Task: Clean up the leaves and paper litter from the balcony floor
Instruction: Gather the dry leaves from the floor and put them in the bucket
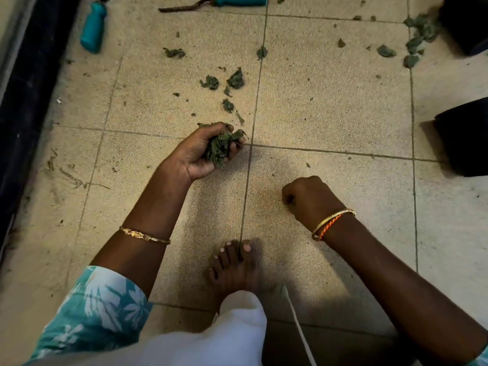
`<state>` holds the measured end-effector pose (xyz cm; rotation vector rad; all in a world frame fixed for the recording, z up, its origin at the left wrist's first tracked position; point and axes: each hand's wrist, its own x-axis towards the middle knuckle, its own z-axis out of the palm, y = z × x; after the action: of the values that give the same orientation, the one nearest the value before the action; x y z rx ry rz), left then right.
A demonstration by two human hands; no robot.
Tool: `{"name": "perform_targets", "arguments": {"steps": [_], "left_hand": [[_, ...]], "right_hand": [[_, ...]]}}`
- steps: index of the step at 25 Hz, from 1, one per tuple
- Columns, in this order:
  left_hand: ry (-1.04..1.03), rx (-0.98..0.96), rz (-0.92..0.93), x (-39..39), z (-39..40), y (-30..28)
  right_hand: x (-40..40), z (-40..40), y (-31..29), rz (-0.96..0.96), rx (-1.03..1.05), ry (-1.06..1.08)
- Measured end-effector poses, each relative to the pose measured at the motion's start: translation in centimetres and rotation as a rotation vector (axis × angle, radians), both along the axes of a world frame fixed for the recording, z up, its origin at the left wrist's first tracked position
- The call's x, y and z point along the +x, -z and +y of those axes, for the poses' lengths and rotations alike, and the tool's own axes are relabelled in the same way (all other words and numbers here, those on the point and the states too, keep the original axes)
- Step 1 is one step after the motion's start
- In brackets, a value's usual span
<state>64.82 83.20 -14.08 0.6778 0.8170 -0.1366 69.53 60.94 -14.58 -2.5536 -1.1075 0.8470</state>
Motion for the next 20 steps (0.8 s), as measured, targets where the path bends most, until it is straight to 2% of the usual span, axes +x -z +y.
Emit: {"name": "perform_targets", "arguments": {"steps": [4,7,9,12,15,18,20], "left_hand": [[0.013,0.01,0.003,-0.1,-0.1,-0.1],[0.039,-0.019,-0.007,-0.5,-0.2,-0.3],[0.069,-0.011,0.018,-0.7,-0.4,-0.6],[0.122,0.049,0.044,-0.8,-0.8,-0.9],[0.149,0.098,0.025,-1.2,-0.2,-0.9],[0.15,0.078,-0.049,-1.3,0.7,-0.6],[0.144,0.105,-0.056,-0.9,1.2,-0.1]], "right_hand": [[2.2,-0.3,-0.5,0.089,0.084,0.126],[5.3,-0.5,-1.7,0.435,0.407,0.538],[6.6,0.3,-2.6,0.639,0.614,0.695],[6.1,4.0,-3.3,0.772,0.72,0.634],[4.0,8.8,-2.9,0.619,0.713,0.468],[3.2,11.6,-2.1,0.405,0.674,0.409],[3.9,12.3,-1.8,0.342,0.627,0.339]]}}
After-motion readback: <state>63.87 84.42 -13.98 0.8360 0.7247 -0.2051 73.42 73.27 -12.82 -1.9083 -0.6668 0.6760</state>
